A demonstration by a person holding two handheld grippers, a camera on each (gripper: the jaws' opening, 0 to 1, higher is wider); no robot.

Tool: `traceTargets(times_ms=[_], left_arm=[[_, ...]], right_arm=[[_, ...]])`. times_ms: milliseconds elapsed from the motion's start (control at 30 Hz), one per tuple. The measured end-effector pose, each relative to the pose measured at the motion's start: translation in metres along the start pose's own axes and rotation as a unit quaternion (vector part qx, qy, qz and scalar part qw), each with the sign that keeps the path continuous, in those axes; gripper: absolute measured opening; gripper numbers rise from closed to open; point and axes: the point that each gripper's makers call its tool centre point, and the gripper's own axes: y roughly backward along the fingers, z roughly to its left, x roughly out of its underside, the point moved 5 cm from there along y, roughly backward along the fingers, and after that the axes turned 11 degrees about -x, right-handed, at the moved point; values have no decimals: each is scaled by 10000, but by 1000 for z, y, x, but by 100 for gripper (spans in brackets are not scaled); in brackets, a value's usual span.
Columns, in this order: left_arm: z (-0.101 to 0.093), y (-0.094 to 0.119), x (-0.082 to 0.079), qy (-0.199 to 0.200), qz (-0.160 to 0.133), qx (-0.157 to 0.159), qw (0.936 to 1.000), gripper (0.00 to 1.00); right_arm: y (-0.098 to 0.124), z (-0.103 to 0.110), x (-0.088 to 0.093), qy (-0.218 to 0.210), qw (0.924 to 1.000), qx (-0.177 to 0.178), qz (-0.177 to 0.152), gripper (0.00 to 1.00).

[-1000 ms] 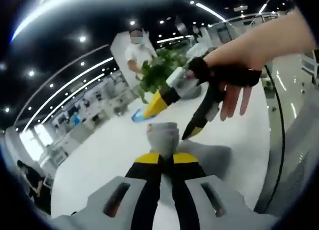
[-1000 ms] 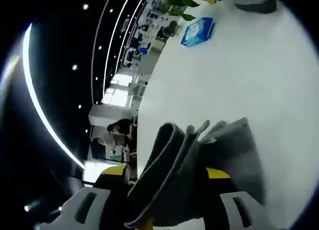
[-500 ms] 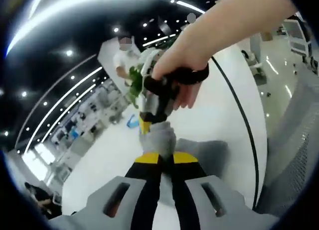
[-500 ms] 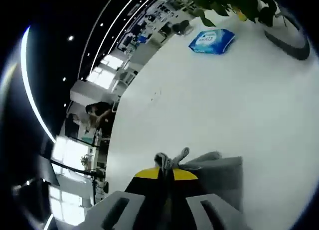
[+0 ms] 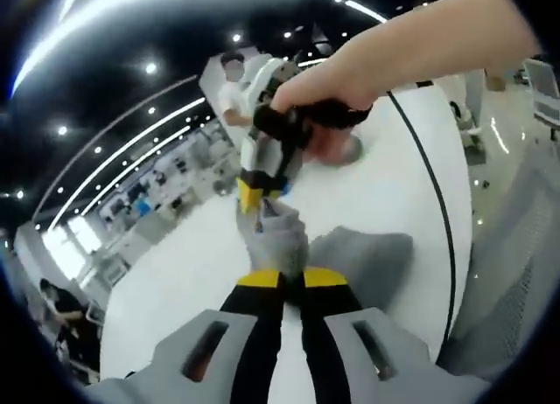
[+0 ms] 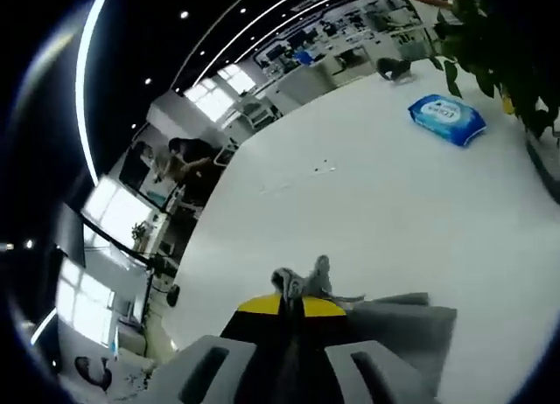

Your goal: Open the folded towel by lifting each exposed corner and separating the folded layers until the towel lies flat within the target outline without major curled edges

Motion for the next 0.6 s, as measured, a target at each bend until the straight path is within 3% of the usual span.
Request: traceTargets(times_ms=[300, 433, 600], left_arm=[[19, 14, 38, 281, 556, -107, 9980, 5], [22, 20, 52, 199, 766, -140, 9968, 5], [27, 25, 78, 303, 1265, -147, 9914, 5]], right_arm=[[-48, 24, 11, 268, 9984, -100, 484, 1], [-66, 32, 22, 382, 9970, -127, 659, 1], [-91, 35, 38, 529, 9953, -69, 812, 2]])
